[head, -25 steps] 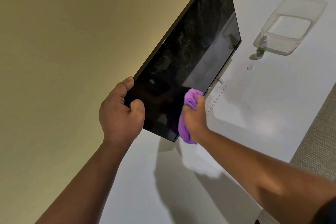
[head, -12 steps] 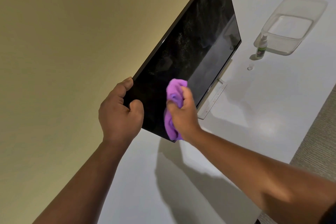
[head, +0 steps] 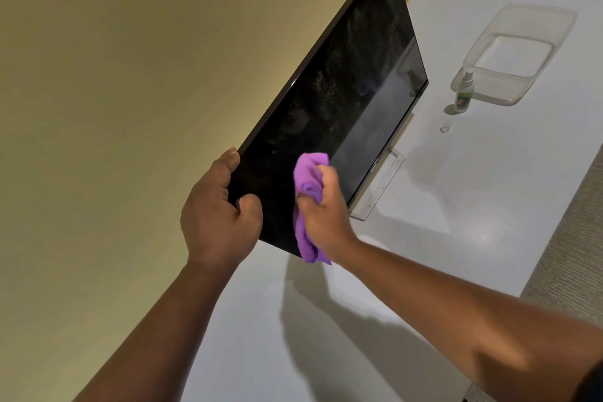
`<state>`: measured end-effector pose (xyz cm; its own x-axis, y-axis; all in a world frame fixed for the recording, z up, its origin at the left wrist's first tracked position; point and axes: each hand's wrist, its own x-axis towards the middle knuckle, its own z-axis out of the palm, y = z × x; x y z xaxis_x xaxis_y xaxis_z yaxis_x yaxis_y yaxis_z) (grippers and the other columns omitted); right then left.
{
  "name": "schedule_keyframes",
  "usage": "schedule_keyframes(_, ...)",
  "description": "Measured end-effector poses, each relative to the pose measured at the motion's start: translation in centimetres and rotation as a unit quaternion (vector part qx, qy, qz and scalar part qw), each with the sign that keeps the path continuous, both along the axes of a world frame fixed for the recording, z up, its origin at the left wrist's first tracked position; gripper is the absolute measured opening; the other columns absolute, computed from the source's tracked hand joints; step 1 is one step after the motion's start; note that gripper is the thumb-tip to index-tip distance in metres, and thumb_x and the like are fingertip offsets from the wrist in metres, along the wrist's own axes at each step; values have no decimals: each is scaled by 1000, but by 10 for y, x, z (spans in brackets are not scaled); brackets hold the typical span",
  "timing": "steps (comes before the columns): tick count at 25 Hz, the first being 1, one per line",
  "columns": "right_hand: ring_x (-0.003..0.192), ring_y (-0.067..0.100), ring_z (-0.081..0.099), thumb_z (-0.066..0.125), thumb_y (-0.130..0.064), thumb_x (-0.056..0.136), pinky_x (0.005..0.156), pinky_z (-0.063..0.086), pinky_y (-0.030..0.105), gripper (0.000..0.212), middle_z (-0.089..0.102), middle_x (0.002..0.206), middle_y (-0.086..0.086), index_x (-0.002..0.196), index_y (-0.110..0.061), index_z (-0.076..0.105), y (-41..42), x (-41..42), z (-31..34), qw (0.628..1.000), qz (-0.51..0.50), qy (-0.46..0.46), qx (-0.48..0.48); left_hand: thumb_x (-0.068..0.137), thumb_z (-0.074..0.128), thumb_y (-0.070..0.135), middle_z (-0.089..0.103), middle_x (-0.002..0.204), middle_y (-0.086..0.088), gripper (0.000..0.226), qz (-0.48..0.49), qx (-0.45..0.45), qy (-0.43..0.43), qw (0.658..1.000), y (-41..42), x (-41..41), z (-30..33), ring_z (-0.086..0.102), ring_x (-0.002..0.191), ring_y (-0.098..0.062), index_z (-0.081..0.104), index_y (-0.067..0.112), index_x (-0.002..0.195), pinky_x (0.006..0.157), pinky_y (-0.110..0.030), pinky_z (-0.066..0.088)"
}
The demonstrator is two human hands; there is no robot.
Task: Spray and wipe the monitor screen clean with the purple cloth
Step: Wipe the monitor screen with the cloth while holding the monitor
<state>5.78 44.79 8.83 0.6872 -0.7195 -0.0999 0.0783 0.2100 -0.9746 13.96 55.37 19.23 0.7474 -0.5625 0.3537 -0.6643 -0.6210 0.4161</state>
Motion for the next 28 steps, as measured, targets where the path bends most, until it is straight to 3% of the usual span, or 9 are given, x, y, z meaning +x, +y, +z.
schedule_keyframes(4, 104, -9, 53, 52, -7, 86, 81, 52, 19, 49, 46, 113, -40, 120, -42, 50, 25, -17, -27, 988, 32, -2, -151, 71, 53, 21, 50, 154, -2, 78, -29, 102, -77, 991, 3, -2, 2, 49, 136, -18, 47, 12, 148, 103, -26, 36)
schedule_keyframes(7, 124, 12, 50, 60, -1, 95, 99, 54, 30, 57, 41, 132, -14, 146, -24, 46, 16, -14, -44, 980, -76, 139, -123, 70, 53, 17, 41, 159, -14, 86, -78, 161, -128, 975, 6, 1, 5, 46, 141, -29, 37, 3, 153, 108, -35, 40)
schedule_keyframes(11, 158, 21, 12, 50, -12, 102, 125, 23, 45, 67, 16, 170, -3, 162, -24, 22, 23, 11, -25, 973, -85, 120, -181, 71, 47, 25, 33, 163, -19, 91, -80, 237, -166, 954, 6, 3, 4, 35, 148, -36, 29, 1, 157, 116, -50, 36)
schedule_keyframes(13, 159, 20, -5, 53, -9, 101, 126, 9, 46, 78, 2, 172, -6, 164, -25, 9, 42, 14, -20, 961, -37, 82, -260, 71, 46, 30, 28, 165, -18, 94, -59, 262, -166, 949, 5, 0, 2, 25, 153, -34, 26, 3, 158, 122, -52, 26)
schedule_keyframes(16, 159, 21, -7, 43, -8, 101, 128, 3, 47, 73, -3, 172, -6, 164, -19, 10, 63, -1, -40, 945, 12, 64, -321, 70, 47, 30, 21, 168, -14, 96, -45, 278, -166, 945, 5, -4, 2, 11, 158, -30, 23, 4, 159, 125, -49, 14)
schedule_keyframes(20, 157, 19, -10, 45, -3, 104, 127, 13, 49, 73, -13, 164, -11, 160, -16, 0, 41, 2, -50, 961, -49, 212, -173, 74, 40, 29, 27, 166, -15, 89, -53, 285, -161, 943, 0, -4, 7, 21, 155, -30, 27, 2, 157, 120, -49, 29)
schedule_keyframes(22, 157, 18, -14, 49, -9, 105, 128, 9, 49, 79, -16, 165, -10, 161, -21, -6, 24, 26, -33, 969, -86, 187, -135, 73, 39, 30, 27, 166, -16, 90, -48, 285, -142, 947, -2, -6, 8, 27, 153, -32, 27, 2, 158, 116, -49, 36)
schedule_keyframes(25, 158, 25, -11, 56, -23, 102, 128, 3, 46, 90, -14, 170, 1, 162, -26, -12, 34, 40, -17, 951, -96, 120, -269, 75, 40, 31, 25, 167, -15, 89, -46, 272, -119, 954, -1, -8, 7, 28, 152, -32, 26, 4, 159, 117, -49, 35)
schedule_keyframes(28, 159, 25, -8, 58, -5, 94, 128, 7, 52, 95, -10, 172, -3, 163, -25, -5, 57, 12, -48, 935, -44, 116, -333, 76, 38, 33, 22, 168, -13, 89, -56, 257, -110, 958, 0, -8, 7, 24, 154, -29, 25, 5, 160, 118, -48, 32)
